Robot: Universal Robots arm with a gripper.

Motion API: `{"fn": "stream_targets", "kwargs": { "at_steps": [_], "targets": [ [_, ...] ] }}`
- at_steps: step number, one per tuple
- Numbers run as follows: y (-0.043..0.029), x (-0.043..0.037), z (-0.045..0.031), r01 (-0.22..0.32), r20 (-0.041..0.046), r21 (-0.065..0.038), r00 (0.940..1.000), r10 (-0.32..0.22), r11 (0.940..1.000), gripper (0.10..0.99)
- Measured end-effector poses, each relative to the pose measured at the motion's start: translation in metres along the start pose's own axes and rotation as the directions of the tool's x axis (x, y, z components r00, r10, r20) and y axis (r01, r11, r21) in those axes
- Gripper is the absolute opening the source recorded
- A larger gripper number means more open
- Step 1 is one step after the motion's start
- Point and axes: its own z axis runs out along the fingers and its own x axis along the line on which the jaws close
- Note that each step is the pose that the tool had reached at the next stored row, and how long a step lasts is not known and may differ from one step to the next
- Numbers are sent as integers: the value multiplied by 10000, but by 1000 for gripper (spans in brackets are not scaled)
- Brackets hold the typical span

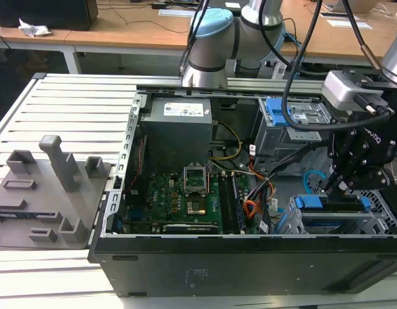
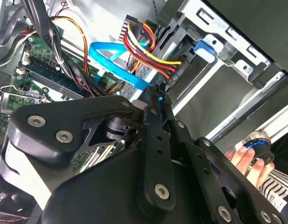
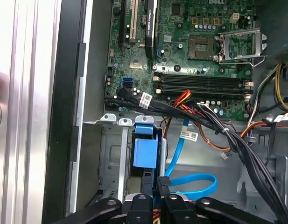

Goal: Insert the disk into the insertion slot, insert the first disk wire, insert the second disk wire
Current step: 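Insert the second disk wire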

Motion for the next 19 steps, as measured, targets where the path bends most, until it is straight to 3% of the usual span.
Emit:
{"fn": "stream_targets", "kwargs": {
  "at_steps": [7,11,19],
  "targets": [
    [-19,42,43,-33,86,-5,10000,33,10000,161],
    [-30,88,69,-39,287,-1,9996,39,10000,161],
    [-30,95,89,-40,290,-1,9996,40,10000,173]
  ]
}}
